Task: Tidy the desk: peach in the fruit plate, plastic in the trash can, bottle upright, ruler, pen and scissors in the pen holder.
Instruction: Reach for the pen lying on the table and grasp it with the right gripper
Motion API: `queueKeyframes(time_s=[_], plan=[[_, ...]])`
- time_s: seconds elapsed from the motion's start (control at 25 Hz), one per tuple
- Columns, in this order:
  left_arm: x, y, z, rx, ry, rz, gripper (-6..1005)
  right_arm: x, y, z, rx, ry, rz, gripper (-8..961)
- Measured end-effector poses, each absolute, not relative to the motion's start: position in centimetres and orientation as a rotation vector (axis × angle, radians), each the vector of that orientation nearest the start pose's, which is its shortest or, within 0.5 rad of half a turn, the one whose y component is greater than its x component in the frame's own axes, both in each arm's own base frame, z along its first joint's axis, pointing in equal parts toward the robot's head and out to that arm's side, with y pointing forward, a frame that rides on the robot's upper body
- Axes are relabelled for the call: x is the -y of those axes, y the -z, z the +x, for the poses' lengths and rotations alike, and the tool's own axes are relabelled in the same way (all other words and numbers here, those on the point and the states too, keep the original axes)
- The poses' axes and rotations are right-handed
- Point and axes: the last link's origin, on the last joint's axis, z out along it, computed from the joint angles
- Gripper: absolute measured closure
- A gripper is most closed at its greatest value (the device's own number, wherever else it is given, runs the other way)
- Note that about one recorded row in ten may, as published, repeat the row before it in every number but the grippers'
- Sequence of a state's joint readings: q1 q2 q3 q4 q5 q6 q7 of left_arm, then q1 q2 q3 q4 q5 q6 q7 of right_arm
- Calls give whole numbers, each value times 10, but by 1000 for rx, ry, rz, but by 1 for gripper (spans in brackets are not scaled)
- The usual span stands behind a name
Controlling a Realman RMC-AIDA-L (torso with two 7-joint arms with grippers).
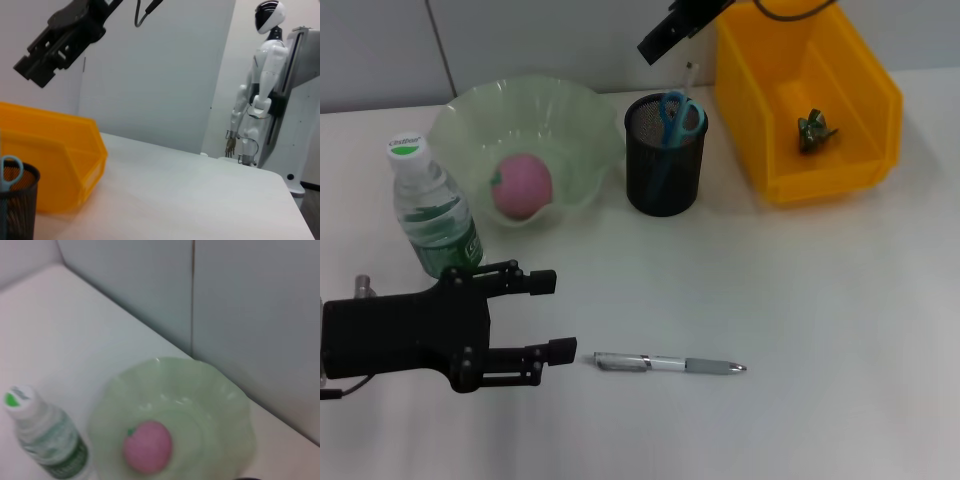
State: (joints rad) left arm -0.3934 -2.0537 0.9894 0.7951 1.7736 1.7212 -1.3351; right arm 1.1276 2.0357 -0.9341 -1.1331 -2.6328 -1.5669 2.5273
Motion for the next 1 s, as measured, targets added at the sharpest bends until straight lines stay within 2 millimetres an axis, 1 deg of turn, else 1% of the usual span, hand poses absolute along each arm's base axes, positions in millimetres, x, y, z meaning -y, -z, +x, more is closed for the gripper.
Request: queueKeyframes(time_s=[0.12,0.24,0.36,0.4,0.56,0.6,0.64,0.68,0.8,0.88,0.92,0.96,1.0], plan=[[-291,-8,-239,320,800,-2933,201,-433,-66,49,-795,3,-2619,370],[-294,-11,-233,257,760,-2951,201,-416,-74,64,-832,-97,-2661,371],[-296,-13,-229,223,720,-2971,201,-398,-77,89,-879,-196,-2723,371],[-300,-15,-221,179,642,-3003,201,-393,-78,96,-892,-230,-2740,372],[-308,-14,-208,116,507,-3056,201,-367,-80,139,-963,-360,-2794,372],[-310,-14,-206,106,476,-3068,201,-360,-80,150,-964,-383,-2810,372],[-312,-13,-203,98,444,-3081,201,-345,-75,171,-950,-418,-2853,372],[-315,-12,-201,90,421,-3090,201,-345,-75,171,-950,-418,-2853,372],[-318,-10,-203,116,411,-3104,201,-329,-61,194,-912,-448,-2916,373],[-317,-9,-206,145,430,-3102,201,-323,-51,202,-890,-462,-2952,373],[-316,-9,-211,193,470,-3090,201,-320,-44,206,-873,-476,-2975,373],[-316,-9,-211,193,470,-3090,201,-318,-40,208,-855,-484,-2989,373],[-314,-9,-217,231,501,-3074,201,-317,-35,210,-836,-497,-3004,373]])
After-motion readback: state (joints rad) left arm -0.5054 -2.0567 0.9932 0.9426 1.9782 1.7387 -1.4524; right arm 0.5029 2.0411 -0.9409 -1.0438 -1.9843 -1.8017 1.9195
